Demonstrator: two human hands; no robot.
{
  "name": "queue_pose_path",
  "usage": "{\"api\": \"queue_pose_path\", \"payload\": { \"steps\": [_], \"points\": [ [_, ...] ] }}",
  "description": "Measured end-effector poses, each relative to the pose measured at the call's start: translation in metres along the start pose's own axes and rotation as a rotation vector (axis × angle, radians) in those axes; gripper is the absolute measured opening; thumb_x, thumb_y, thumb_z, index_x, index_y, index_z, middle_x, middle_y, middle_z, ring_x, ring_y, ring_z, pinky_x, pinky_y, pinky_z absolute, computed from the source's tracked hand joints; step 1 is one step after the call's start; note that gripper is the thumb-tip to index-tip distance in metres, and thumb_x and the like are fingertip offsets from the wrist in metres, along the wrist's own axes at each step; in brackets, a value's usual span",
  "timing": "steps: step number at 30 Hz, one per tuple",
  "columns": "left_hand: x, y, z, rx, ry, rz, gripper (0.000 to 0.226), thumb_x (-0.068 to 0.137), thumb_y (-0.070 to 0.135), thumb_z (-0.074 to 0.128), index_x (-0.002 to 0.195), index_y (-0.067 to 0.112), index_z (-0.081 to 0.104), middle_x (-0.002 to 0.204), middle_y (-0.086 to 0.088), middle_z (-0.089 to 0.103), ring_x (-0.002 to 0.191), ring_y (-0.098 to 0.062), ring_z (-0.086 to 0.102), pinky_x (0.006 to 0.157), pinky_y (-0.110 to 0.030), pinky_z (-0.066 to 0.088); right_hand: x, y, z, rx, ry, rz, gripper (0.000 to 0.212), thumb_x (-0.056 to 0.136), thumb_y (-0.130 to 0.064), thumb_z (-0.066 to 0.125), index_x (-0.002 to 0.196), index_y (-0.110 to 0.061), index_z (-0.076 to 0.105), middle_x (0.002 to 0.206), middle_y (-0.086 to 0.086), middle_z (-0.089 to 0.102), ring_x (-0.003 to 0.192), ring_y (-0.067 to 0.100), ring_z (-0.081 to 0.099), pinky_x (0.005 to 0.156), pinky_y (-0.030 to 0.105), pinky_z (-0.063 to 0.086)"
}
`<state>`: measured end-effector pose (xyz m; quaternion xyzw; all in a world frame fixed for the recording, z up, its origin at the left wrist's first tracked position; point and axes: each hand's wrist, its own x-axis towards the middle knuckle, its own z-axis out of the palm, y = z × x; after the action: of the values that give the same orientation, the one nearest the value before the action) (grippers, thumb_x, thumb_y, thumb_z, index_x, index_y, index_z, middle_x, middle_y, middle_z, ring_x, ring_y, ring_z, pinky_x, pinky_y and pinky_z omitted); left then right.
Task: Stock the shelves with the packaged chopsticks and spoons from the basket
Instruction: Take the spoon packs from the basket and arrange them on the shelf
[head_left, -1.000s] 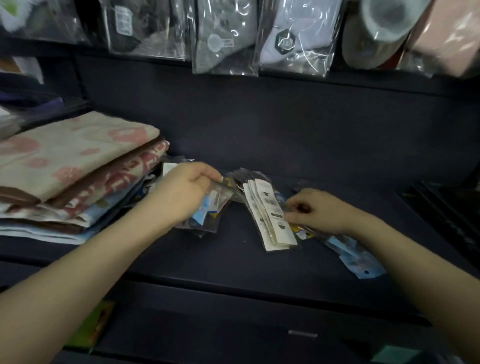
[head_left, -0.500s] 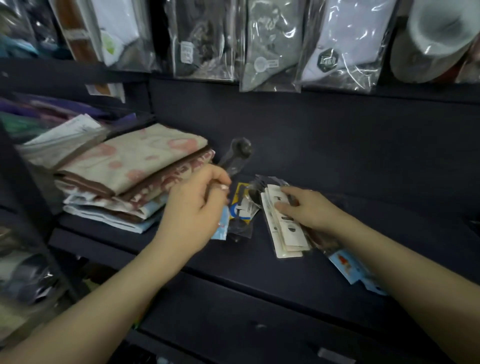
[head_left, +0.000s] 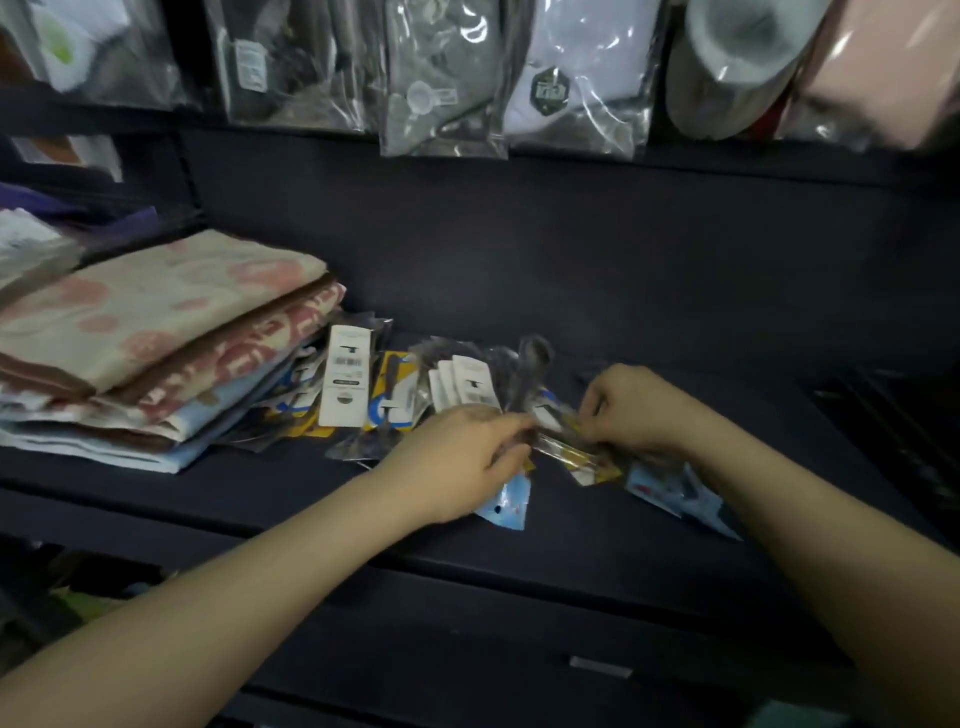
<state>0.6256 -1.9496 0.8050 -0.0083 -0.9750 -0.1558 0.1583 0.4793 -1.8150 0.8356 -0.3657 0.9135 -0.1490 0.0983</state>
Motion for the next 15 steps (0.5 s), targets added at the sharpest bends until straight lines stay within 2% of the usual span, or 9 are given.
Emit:
{"api": "queue_pose_path", "payload": {
  "steps": [1,3,5,6,9,12,15],
  "points": [
    [0.002,0.0,0.002,0.047,0.0,0.006,0.042,0.094,0.032,0.041,0.135,0.024,0.04,0.111,-0.003,0.06,0.108,-0.02,0.05,0.092,-0.032,0.04,-0.003,0.007,-0.007,0.007,0.027,0.038,0.022,0.07,-0.02,0.065,0.078,0.001,0.07,0.082,0.014,0.072,0.078,0.025,0.068,0.071,0.037,0.055],
    [0.007,0.003,0.005,0.173,-0.009,0.019,0.046,0.094,0.036,0.039,0.138,0.025,0.036,0.117,0.0,0.057,0.115,-0.02,0.045,0.097,-0.03,0.035,-0.009,0.023,-0.022,0.014,0.034,0.126,0.025,0.073,-0.022,0.066,0.066,0.002,0.063,0.07,0.012,0.066,0.065,0.022,0.062,0.061,0.035,0.051],
    [0.013,0.007,0.007,0.177,0.005,0.029,0.041,0.095,0.035,0.039,0.134,0.022,0.044,0.12,0.0,0.055,0.116,-0.023,0.046,0.096,-0.031,0.034,-0.015,0.038,-0.031,0.041,0.029,0.226,0.036,0.076,-0.026,0.067,0.052,-0.008,0.046,0.053,0.005,0.048,0.05,0.017,0.045,0.049,0.029,0.036],
    [0.016,0.01,0.008,0.119,0.021,0.045,0.039,0.094,0.033,0.038,0.129,0.02,0.05,0.117,-0.002,0.056,0.112,-0.024,0.049,0.094,-0.031,0.037,-0.017,0.044,-0.031,0.048,0.033,0.266,0.04,0.077,-0.027,0.067,0.051,-0.012,0.04,0.051,0.002,0.043,0.047,0.015,0.041,0.047,0.026,0.032],
    [0.024,0.022,0.014,-0.007,0.052,0.064,0.041,0.092,0.031,0.036,0.123,0.014,0.056,0.112,-0.005,0.057,0.105,-0.022,0.055,0.091,-0.034,0.043,-0.016,0.059,-0.02,0.03,0.029,0.317,0.033,0.078,-0.029,0.065,0.059,-0.012,0.043,0.062,0.003,0.049,0.054,0.016,0.047,0.047,0.026,0.035],
    [0.034,0.037,0.022,-0.018,0.063,-0.013,0.038,0.094,0.029,0.04,0.126,0.014,0.051,0.12,-0.004,0.053,0.11,-0.021,0.053,0.093,-0.036,0.042,-0.008,0.065,-0.011,0.043,0.126,0.279,0.033,0.081,-0.037,0.061,0.066,-0.008,0.053,0.069,0.005,0.055,0.069,0.023,0.057,0.056,0.029,0.043],
    [0.048,0.048,0.027,0.019,-0.077,-0.034,0.043,0.094,0.033,0.041,0.133,0.015,0.041,0.126,-0.007,0.052,0.115,-0.022,0.049,0.096,-0.034,0.04,-0.006,0.065,-0.011,0.012,0.267,0.257,0.038,0.087,-0.036,0.054,0.059,-0.014,0.043,0.061,0.001,0.046,0.063,0.022,0.051,0.053,0.026,0.037]
  ]
}}
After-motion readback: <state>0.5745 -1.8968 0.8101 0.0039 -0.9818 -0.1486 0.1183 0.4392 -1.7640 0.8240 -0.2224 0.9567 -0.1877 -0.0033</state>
